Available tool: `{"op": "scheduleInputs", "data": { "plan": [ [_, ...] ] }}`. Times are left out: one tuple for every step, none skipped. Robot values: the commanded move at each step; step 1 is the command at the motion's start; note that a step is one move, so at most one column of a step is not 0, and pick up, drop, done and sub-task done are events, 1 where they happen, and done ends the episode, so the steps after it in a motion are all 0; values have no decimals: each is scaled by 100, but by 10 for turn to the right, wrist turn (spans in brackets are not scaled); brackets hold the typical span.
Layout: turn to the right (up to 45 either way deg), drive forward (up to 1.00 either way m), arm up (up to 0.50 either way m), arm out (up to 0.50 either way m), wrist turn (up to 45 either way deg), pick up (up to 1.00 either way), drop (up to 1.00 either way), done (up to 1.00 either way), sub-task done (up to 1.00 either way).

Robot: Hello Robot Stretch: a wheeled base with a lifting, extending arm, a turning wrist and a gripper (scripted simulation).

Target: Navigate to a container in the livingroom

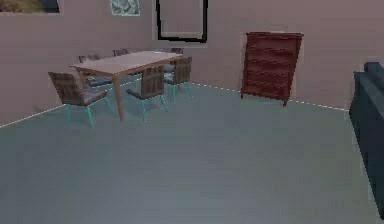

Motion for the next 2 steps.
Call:
{"op": "scheduleInputs", "data": {
  "plan": [
    [30, 0, 0, 0, 0, 0, 0, 0, 0],
    [0, 100, 0, 0, 0, 0, 0, 0, 0]
  ]
}}
